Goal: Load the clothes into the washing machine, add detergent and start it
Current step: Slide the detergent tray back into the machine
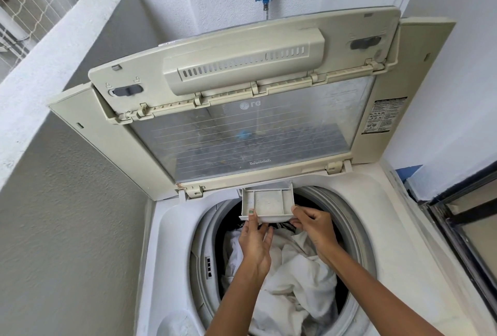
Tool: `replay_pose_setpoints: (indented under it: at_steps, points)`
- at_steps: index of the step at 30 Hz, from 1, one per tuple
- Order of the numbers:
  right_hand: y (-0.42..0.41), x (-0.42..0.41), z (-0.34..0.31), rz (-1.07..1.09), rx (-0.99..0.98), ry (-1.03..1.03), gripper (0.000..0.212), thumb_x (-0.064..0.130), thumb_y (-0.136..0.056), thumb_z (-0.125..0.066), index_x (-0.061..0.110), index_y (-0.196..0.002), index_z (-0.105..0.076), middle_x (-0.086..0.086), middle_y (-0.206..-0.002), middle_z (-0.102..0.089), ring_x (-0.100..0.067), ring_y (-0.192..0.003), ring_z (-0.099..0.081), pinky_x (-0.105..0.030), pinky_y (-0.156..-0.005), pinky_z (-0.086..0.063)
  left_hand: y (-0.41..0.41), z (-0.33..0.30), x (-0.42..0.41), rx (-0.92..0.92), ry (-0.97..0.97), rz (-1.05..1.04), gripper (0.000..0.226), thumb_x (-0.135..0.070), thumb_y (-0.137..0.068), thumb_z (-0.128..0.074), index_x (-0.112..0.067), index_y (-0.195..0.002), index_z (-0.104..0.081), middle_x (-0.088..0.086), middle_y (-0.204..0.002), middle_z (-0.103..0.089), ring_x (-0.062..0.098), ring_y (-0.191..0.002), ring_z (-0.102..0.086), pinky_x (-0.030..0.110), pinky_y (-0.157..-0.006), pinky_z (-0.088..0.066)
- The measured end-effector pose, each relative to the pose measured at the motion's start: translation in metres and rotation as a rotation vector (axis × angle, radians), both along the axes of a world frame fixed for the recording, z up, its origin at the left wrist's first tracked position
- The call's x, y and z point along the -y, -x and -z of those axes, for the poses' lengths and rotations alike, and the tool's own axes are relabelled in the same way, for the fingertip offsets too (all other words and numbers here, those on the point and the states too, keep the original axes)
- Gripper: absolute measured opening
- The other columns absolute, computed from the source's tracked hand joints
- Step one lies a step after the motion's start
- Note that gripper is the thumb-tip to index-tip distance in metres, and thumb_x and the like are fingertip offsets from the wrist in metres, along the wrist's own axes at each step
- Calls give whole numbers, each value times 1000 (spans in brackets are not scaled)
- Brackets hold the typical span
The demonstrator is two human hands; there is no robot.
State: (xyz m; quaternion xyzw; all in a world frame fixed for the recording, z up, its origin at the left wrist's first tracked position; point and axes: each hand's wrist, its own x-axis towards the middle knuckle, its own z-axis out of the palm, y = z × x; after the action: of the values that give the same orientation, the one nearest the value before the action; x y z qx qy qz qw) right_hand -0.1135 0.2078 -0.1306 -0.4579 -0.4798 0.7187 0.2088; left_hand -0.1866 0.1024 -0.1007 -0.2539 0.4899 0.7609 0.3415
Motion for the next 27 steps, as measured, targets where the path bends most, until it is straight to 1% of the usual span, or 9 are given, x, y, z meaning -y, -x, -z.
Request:
replay_pose_setpoints:
  at_steps: [4, 7, 10, 16, 19, 21, 22, 25, 27]
  points:
    - [0, 1, -4, -7, 3, -14, 18, 10, -84, -68, 0, -99, -71, -10, -89, -72, -8, -65, -68, -16, -62, -54, 1, -2, 0, 17, -10, 4, 39, -26, -96, -53, -2, -126, -52, 10, -106, -61, 26, -108, -58, 38, -100, -45]
    - [0, 3, -8, -15, 5, -44, 16, 12, -84, -69, 3, -97, -72, -6, -82, -73, -8, -66, -69, -15, -60, -53, 5, -4, 0, 32, -16, 0, 40, -25, -96, -53, -2, -128, -50, 9, -103, -61, 26, -109, -55, 39, -103, -44]
    - [1, 5, -13, -15, 1, -54, 16, 16, -85, -69, 8, -98, -71, -2, -77, -73, -7, -64, -69, -13, -58, -52, 10, -8, 0, 51, -21, 18, 41, -26, -97, -52, -3, -130, -49, 11, -113, -59, 25, -109, -55, 37, -102, -44]
    - [0, 10, -19, -4, 21, -82, 23, 34, -82, -70, 18, -98, -72, 5, -82, -73, -1, -68, -66, -14, -59, -49, 16, -13, 1, 96, -48, 34, 37, -24, -96, -52, -4, -127, -51, 8, -100, -62, 19, -89, -59, 35, -97, -44]
    - [0, 12, -19, 1, -11, -29, 27, 34, -80, -71, 18, -101, -71, 5, -81, -71, 1, -67, -63, -22, -63, -51, 17, -15, 1, 107, -70, 31, 37, -23, -97, -51, -4, -128, -50, 8, -98, -61, 19, -88, -59, 36, -98, -43]
    - [2, 14, -20, -3, -38, 29, 31, 31, -80, -72, 16, -107, -69, -5, -92, -72, -13, -80, -66, -36, -73, -55, 17, -15, 2, 107, -83, 25, 38, -24, -97, -51, -4, -129, -50, 9, -98, -61, 19, -89, -59, 36, -99, -43]
    - [2, 14, -20, 3, -60, 60, 33, 28, -80, -73, 14, -109, -68, -9, -95, -71, -18, -85, -67, -39, -76, -57, 17, -15, 2, 107, -91, 21, 38, -24, -97, -50, -4, -129, -50, 9, -99, -61, 19, -90, -59, 36, -99, -43]
    - [4, 15, -22, 31, -120, 123, 36, 24, -79, -73, 12, -111, -65, -9, -94, -70, -15, -81, -70, -26, -68, -57, 16, -16, 1, 109, -100, 8, 39, -24, -98, -49, -3, -131, -48, 9, -99, -61, 18, -91, -58, 37, -100, -42]
    - [4, 14, -21, 30, -129, 131, 36, 24, -79, -73, 12, -112, -65, -8, -95, -71, -15, -82, -70, -24, -69, -57, 15, -16, 0, 110, -100, -3, 39, -23, -97, -50, -2, -131, -48, 9, -99, -61, 19, -90, -59, 37, -100, -42]
